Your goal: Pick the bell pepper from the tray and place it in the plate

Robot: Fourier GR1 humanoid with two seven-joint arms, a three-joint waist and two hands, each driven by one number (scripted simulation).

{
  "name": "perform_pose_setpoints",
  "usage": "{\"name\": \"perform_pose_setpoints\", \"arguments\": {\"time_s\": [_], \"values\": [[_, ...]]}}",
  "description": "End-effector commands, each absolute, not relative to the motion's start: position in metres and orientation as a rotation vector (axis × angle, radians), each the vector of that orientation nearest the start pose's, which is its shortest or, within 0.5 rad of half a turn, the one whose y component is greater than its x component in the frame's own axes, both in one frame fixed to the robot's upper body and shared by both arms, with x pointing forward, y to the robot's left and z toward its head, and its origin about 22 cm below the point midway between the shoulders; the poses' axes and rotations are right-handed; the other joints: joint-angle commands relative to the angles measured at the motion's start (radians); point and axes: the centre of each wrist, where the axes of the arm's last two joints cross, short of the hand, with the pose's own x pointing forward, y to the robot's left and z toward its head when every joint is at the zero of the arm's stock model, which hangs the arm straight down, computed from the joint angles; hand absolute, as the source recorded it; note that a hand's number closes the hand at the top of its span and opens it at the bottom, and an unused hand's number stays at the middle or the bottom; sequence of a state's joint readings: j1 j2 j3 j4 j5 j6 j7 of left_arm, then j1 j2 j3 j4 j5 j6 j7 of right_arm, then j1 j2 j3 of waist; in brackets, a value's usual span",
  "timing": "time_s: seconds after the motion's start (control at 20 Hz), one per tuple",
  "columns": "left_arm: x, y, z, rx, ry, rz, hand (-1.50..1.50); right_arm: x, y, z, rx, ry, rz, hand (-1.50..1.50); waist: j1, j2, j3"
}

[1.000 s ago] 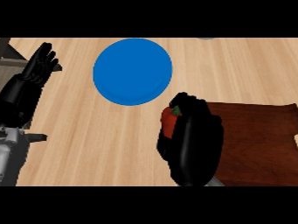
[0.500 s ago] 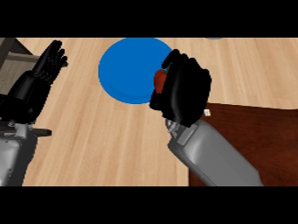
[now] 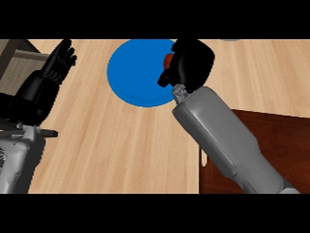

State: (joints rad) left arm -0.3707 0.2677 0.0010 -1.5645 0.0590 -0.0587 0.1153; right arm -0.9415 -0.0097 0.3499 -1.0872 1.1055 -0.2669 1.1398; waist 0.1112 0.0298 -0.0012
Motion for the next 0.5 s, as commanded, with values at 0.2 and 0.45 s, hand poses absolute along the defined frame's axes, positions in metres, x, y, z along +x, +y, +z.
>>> {"name": "perform_pose_setpoints", "arguments": {"time_s": [0.2, 0.45], "values": [[0.322, 0.234, 0.124, 0.023, -1.806, -0.335, 0.00, 0.412, -0.040, 0.133, -1.183, -1.074, 0.308, 1.50, 0.034, 0.013, 0.001], [0.321, 0.237, 0.120, 0.012, -1.798, -0.350, 0.00, 0.421, -0.054, 0.119, -1.121, -1.063, 0.152, -1.50, 0.050, 0.017, 0.001]]}}
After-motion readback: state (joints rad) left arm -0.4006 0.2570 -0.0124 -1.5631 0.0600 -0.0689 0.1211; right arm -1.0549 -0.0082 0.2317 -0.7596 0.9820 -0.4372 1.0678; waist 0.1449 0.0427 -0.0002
